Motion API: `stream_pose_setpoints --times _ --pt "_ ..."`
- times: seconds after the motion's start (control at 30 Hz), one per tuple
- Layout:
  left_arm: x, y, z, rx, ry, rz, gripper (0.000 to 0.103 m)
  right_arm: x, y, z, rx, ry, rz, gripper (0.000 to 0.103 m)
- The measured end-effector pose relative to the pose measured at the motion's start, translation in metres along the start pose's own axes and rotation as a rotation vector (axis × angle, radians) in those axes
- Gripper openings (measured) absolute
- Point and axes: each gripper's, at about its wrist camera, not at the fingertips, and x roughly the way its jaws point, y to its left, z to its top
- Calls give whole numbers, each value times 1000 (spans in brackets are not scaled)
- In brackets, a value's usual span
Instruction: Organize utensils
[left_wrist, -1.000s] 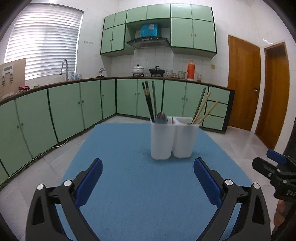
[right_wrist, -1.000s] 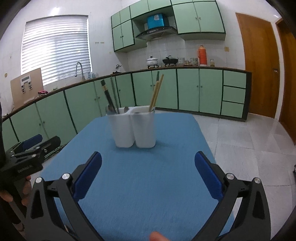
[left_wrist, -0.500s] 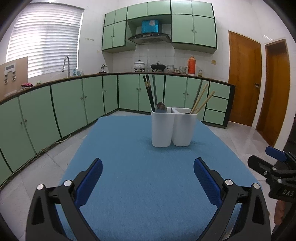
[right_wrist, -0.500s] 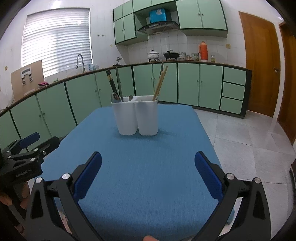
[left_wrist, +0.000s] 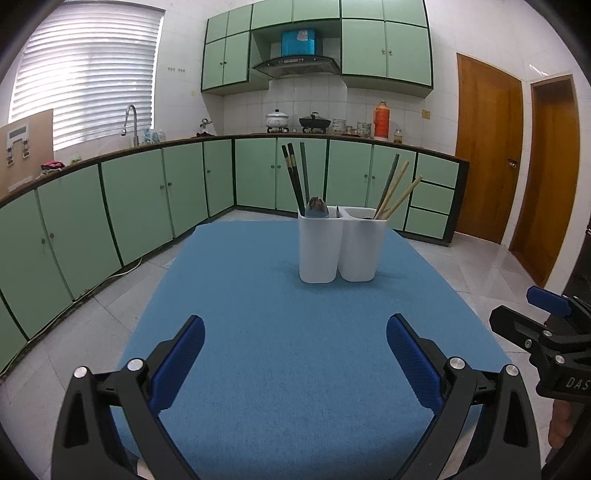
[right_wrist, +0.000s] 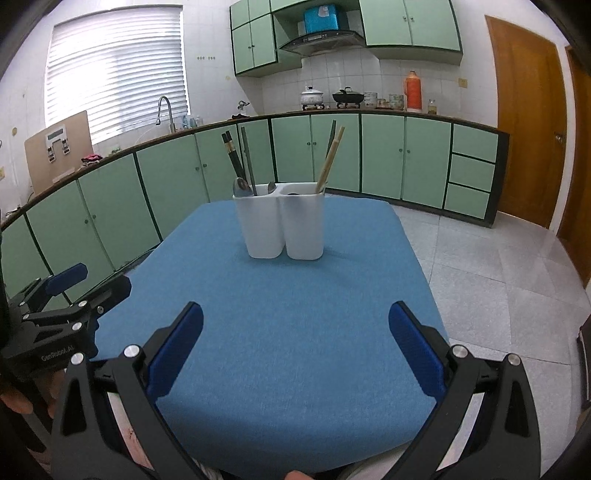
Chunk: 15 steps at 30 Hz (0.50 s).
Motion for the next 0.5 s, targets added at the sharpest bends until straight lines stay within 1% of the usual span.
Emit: stream_pose_setpoints --times 0.2,0.5 --pt "-5 -1 1 -7 -31 -4 97 -8 -1 0 -3 -43 13 98" --pt "-12 -2 3 -5 -67 -4 97 -19 -6 4 13 -93 7 98"
